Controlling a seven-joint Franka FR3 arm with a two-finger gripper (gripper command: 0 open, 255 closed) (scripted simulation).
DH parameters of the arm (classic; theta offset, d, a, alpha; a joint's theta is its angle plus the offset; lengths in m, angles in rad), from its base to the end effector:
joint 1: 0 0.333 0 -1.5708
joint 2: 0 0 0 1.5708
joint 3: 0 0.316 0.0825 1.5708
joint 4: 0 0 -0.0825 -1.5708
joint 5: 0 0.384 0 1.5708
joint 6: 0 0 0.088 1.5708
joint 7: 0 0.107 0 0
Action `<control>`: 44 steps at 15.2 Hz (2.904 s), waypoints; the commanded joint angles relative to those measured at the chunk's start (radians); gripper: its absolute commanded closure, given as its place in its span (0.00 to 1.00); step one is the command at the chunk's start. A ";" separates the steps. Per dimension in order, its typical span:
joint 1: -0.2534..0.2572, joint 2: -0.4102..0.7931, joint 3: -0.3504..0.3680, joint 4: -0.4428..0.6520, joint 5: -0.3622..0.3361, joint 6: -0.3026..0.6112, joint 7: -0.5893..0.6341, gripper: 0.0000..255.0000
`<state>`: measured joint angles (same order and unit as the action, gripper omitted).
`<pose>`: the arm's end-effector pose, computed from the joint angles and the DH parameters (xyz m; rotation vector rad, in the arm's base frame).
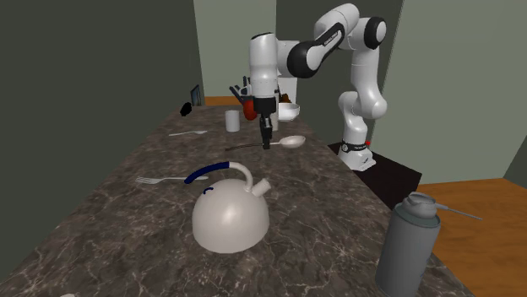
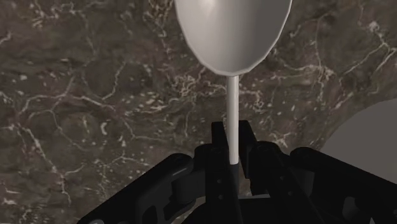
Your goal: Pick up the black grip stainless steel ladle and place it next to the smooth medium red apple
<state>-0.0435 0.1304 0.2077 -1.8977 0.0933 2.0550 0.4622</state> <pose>0.5863 0.0984 0.4374 -2.9837 0.5158 0.0093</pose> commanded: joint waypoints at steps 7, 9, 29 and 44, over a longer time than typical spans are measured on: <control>-0.002 -0.026 0.000 0.077 0.001 -0.103 0.006 1.00; -0.002 -0.030 -0.001 0.099 0.002 -0.129 0.008 1.00; -0.092 -0.283 -0.094 -0.055 0.041 -0.246 -0.175 1.00; -0.230 -0.540 -0.312 -0.296 -0.023 -0.298 -0.502 1.00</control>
<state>-0.2623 -0.3992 -0.0864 -2.1894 0.0785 1.7657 -0.0141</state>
